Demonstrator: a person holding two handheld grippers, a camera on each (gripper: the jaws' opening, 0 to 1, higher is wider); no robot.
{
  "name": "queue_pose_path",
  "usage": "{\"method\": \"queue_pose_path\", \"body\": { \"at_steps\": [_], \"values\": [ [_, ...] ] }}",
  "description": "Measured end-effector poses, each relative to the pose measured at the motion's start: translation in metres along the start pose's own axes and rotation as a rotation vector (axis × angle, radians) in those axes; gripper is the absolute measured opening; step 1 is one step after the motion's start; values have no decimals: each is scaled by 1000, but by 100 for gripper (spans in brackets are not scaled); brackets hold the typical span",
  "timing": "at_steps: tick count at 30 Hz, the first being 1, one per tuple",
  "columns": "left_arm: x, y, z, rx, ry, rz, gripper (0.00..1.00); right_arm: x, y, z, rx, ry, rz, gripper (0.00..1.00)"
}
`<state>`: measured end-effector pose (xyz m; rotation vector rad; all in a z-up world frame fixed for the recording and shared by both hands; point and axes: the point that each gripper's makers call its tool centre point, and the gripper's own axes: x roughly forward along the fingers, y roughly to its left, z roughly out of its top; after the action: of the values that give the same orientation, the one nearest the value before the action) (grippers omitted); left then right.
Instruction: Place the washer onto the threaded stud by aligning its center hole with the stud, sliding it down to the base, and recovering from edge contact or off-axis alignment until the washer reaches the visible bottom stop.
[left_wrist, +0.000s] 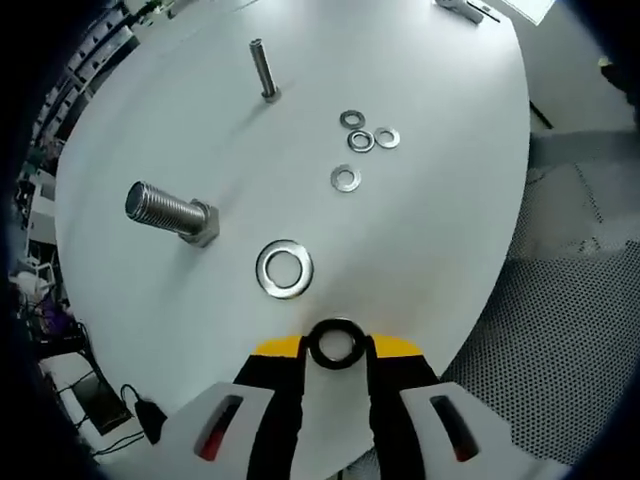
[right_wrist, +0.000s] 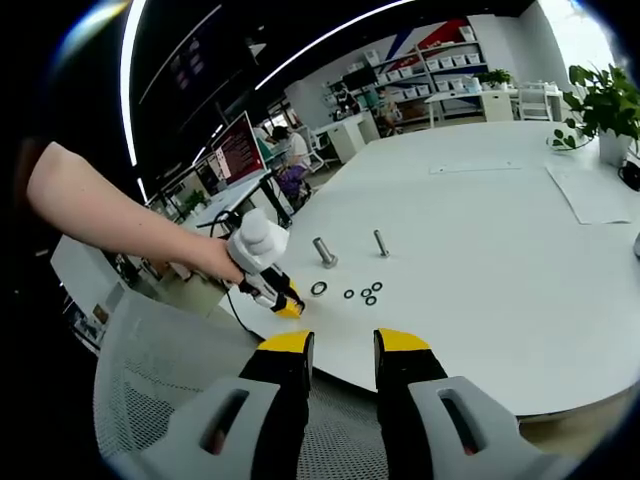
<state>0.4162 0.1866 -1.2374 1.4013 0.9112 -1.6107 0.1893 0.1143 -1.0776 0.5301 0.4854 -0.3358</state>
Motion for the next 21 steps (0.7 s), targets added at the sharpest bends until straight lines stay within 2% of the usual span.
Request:
{"method": "queue_pose_path", "body": {
  "at_steps": [7,10,12,16,21],
  "values": [
    [5,-3,-2,11,-2,1,26,0,-1,0,-1,2,-3,27],
    [5,1,-2,3,-7,15,21,0,0,0,-1,2,-1,27],
    [6,0,0,-42,-28,5,21,0,0,0,0,1,-1,27],
    [6,-2,0,-33,-48,9,21,0,-1,1,3,-6,-3,27],
    [5,-6,1,-80,-92,14,20,0,-1,1,3,-6,-4,27]
  ]
}}
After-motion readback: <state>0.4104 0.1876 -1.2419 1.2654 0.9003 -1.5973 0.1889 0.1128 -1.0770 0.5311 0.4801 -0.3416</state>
